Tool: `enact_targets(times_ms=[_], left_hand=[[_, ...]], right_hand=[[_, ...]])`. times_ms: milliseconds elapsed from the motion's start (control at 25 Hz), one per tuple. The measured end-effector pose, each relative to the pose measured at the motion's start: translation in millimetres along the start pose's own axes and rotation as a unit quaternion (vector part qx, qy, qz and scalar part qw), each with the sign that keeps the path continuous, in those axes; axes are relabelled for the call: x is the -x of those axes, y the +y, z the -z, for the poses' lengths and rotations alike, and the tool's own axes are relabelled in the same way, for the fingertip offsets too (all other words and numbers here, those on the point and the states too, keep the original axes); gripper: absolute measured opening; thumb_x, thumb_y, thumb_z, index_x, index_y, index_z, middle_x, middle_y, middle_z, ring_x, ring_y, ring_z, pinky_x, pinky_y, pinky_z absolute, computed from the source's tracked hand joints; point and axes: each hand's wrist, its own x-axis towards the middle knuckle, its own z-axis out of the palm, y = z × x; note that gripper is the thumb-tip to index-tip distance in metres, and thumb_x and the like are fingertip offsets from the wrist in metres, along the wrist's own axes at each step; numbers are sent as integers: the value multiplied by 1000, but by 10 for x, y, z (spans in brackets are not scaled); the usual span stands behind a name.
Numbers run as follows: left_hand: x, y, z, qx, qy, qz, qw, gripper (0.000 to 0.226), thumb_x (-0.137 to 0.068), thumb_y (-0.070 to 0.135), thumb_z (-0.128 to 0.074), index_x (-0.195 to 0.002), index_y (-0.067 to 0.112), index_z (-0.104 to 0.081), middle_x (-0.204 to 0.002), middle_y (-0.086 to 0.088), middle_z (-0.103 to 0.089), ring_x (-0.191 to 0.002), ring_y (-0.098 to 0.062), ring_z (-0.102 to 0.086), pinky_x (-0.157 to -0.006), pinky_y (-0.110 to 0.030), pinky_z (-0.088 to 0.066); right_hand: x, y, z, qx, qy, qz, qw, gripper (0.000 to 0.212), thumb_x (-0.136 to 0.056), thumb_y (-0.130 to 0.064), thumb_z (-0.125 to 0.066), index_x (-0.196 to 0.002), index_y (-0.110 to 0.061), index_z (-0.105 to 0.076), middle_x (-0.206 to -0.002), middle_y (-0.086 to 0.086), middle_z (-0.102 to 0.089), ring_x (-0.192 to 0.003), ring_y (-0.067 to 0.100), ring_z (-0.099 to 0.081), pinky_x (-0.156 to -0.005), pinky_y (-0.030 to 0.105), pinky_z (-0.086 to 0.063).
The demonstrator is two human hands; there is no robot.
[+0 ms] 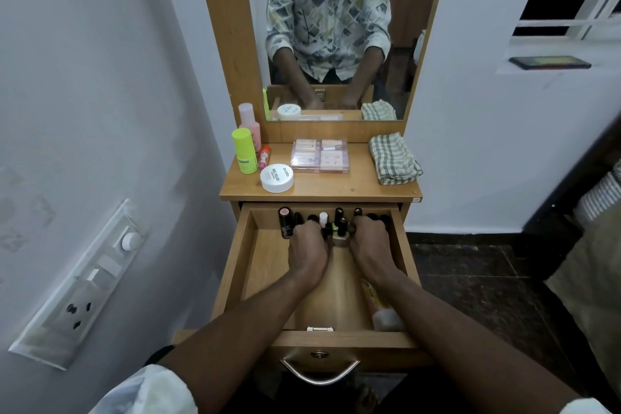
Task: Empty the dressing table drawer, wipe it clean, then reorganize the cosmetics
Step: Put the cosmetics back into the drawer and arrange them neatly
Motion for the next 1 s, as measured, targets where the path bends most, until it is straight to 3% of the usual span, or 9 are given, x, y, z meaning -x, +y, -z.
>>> enact_targets(times_ms=[240, 440, 520, 640, 760, 840, 920, 1000], left_hand=[[24, 19, -8, 4, -10, -4, 1000, 9, -87, 6, -62, -88, 9, -70, -84, -7, -69, -76, -21, -65, -66, -37, -57], [65, 70, 130, -17, -44, 2, 999, 15, -91, 5, -58, -100, 7, -69, -95, -7, -69, -75, -16, -58, -65, -29, -51], [70, 111, 278, -8, -53, 4, 999, 10, -89, 10, -63, -96, 8, -71, -90, -7, -70, -71, -16, -60, -63, -29, -53], [129, 238, 638, 45, 74, -14, 996, 15, -85, 28, -65, -77, 16, -68, -67, 4, -65, -58, -8, -61, -50, -22, -50], [126, 295, 1025, 158, 221, -15, 962, 11, -87, 22, -62, -79, 13, -63, -69, 4, -62, -60, -8, -56, -47, -12, -37], [-36, 217, 1184, 226, 293, 18, 929, 8, -87, 19, -65, -89, 13, -61, -84, -1, -64, -75, -14, -59, -55, -10, -39], [-270, 83, 1273, 259, 332, 70, 904, 25, -85, 21, -70, -105, 13, -57, -104, -6, -61, -93, -22, -60, -72, -25, -49], [-479, -43, 1327, 254, 311, 124, 908, 50, -83, 25, -74, -125, 9, -52, -124, -10, -55, -109, -26, -56, -87, -35, -51]], right_hand=[[56, 17, 37, -22, 6, 10, 1000, 23, -95, -9, -55, -77, -23, -59, -79, -4, -64, -72, 8, -60, -68, 31, -56], [49, 29, 50, -29, 9, 5, 1000, 15, -95, -11, -57, -86, -22, -61, -83, -5, -64, -74, 7, -59, -70, 28, -54], [47, -9, 85, 9, 13, -5, 1000, 16, -93, -11, -60, -81, -22, -58, -79, -5, -62, -71, 9, -59, -67, 29, -55], [37, -115, 217, 0, 37, -12, 999, 19, -88, -12, -62, -73, -20, -55, -70, -3, -60, -62, 12, -57, -56, 27, -47], [38, -355, 380, -17, 82, 18, 996, 13, -88, -15, -60, -75, -15, -59, -66, -2, -60, -57, 11, -57, -52, 29, -45], [4, -590, 427, -58, 103, 57, 991, 10, -89, -15, -59, -80, -13, -62, -67, -1, -62, -58, 12, -58, -53, 31, -49], [-103, -855, 445, -108, 113, 94, 983, 8, -89, -15, -60, -84, -12, -66, -72, 0, -66, -63, 13, -61, -57, 32, -52], [-318, -1099, 463, -143, 108, 120, 976, 11, -87, -13, -62, -89, -10, -72, -79, 2, -70, -71, 14, -64, -64, 31, -55]])
